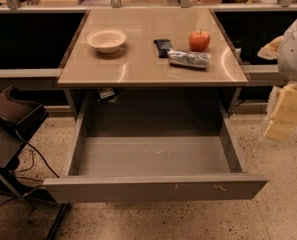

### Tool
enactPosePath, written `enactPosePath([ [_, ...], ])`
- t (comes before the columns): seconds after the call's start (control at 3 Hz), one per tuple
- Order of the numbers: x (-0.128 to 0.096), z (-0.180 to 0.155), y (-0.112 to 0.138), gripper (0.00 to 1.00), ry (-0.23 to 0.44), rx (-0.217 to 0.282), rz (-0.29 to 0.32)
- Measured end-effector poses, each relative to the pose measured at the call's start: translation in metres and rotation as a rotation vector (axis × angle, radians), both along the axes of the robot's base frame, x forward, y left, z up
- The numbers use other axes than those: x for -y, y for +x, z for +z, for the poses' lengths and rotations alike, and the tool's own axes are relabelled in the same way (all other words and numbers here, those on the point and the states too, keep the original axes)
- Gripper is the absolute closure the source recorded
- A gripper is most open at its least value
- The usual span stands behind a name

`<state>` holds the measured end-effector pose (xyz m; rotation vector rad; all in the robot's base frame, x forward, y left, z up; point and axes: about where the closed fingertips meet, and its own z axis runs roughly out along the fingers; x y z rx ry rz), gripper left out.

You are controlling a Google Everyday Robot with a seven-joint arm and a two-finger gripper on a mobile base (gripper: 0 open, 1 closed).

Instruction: Close top drawer

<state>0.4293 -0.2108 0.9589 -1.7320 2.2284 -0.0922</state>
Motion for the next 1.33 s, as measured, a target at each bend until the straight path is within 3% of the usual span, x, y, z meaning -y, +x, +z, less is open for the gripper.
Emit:
enactPosePath([
  [0.33,-0.029,-0.029,-0.026,0.0,0.067,0.021,0.005],
  [0.67,-0.062,-0.069,-0.057,0.0,0.185,0.036,-0.014],
  [1.0,-0.077,-0.137,-0.074,0.0,0.271,0.007,-0.058],
  [1.33,-0.075,-0.236,-0.104,0.0,0.317,-0.123,-0.114],
])
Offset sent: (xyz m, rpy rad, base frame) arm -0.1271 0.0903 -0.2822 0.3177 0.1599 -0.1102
